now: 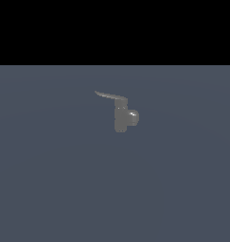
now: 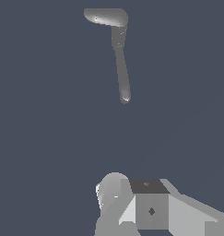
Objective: Turn on the faucet by rotating a designated handle.
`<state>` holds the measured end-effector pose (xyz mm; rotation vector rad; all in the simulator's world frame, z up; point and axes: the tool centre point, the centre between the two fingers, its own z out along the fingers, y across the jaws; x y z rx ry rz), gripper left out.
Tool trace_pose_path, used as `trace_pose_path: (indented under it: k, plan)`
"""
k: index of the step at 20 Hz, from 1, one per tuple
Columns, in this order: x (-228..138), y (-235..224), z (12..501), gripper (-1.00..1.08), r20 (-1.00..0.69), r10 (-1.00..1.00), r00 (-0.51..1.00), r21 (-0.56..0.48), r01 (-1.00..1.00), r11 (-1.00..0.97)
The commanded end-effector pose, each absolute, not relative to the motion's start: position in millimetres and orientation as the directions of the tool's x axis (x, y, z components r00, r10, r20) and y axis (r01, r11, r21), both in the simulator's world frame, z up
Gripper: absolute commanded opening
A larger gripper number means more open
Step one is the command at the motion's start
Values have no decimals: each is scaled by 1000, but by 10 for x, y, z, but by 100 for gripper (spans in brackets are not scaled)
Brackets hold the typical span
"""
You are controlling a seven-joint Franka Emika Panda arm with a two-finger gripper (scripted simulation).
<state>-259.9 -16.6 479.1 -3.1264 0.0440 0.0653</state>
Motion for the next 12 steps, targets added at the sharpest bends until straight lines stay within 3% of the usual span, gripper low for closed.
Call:
trace_pose_path:
  k: [1, 12]
  plan:
    - [-2599, -166, 4791, -100, -42, -28, 999, -14, -28, -1000]
    - [-2524, 1, 4872, -100, -27, -7, 1000, -33, -8, -999]
